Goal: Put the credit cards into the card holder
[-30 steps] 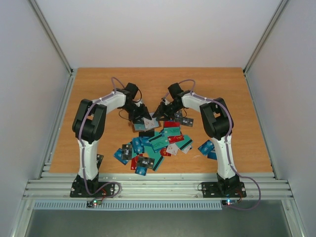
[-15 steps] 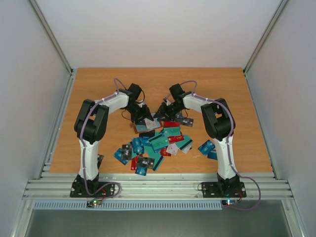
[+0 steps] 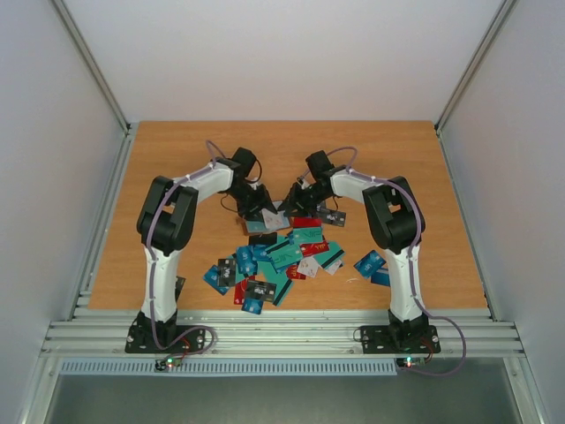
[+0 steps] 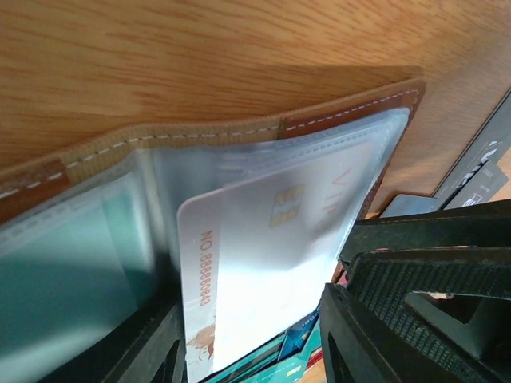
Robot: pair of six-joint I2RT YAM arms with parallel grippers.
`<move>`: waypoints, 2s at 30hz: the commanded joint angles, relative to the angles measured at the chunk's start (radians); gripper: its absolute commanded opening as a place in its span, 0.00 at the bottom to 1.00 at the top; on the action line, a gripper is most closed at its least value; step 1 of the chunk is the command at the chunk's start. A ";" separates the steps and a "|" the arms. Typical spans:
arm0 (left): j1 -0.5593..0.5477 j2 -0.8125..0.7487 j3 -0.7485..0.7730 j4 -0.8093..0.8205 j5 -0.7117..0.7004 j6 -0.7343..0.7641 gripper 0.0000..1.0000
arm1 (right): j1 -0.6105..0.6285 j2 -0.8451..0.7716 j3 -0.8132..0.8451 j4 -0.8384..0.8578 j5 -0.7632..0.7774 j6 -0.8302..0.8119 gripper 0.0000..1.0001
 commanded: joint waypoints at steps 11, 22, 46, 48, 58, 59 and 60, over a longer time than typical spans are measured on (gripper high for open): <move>-0.039 -0.016 0.054 -0.047 -0.054 0.120 0.50 | 0.017 -0.056 -0.017 -0.069 0.042 -0.051 0.32; -0.039 -0.100 0.024 -0.136 -0.164 0.289 0.41 | 0.013 -0.090 0.010 -0.161 0.046 -0.213 0.42; -0.038 -0.005 0.067 -0.149 -0.242 0.399 0.00 | 0.013 -0.095 0.019 -0.154 0.002 -0.268 0.42; -0.038 0.007 0.073 -0.147 -0.237 0.402 0.00 | 0.013 -0.088 0.022 -0.153 -0.002 -0.268 0.42; -0.038 0.057 0.093 -0.152 -0.225 0.415 0.00 | 0.013 -0.045 0.024 -0.141 -0.029 -0.264 0.42; -0.038 0.061 0.095 -0.152 -0.225 0.416 0.00 | 0.013 -0.043 0.023 -0.138 -0.033 -0.264 0.42; -0.038 0.064 0.097 -0.154 -0.225 0.418 0.00 | 0.013 -0.042 0.023 -0.134 -0.039 -0.262 0.42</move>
